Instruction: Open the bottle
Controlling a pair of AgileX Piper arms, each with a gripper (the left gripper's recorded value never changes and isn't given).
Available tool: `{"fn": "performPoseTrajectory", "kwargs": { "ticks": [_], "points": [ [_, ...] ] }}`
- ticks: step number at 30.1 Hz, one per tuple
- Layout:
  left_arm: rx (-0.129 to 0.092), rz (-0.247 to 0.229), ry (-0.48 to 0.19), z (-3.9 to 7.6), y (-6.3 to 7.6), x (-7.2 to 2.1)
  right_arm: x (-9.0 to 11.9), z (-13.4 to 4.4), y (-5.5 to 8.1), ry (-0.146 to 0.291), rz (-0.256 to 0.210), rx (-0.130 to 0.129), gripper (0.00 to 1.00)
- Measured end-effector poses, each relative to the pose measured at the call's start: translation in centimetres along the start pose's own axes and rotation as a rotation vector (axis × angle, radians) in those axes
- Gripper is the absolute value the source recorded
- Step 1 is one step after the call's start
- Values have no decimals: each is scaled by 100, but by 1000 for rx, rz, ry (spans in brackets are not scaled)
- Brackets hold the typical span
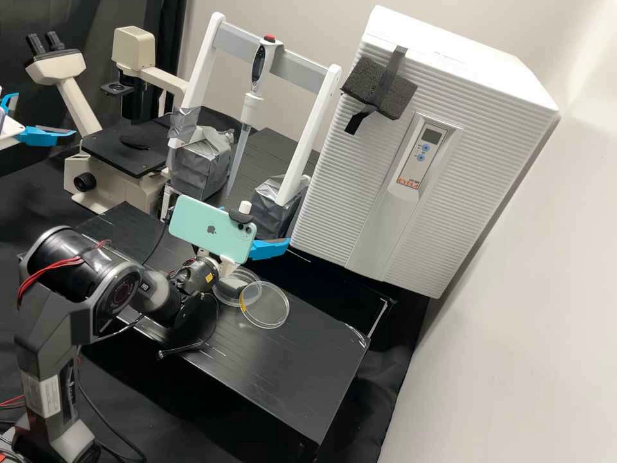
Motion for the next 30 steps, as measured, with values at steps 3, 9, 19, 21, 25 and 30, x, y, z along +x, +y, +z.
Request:
{"fn": "performPoseTrajectory", "kwargs": {
  "ticks": [3,9,19,21,25,30],
  "points": [
    [0,0,0,0,0,0,0,0,0,0,0,0,100],
    [0,0,-3,6,-1,0,0,0,0,0,0,0,100],
    [-78,-11,-254,491,-8,-59,0,0,0,0,0,0,100],
    [-90,-5,-345,645,13,-109,0,0,0,0,0,0,100],
    [-66,6,-478,879,19,-188,0,0,0,0,0,0,100],
    [-47,-9,-569,1052,-7,-256,0,0,0,0,0,0,100]
  ]
}}
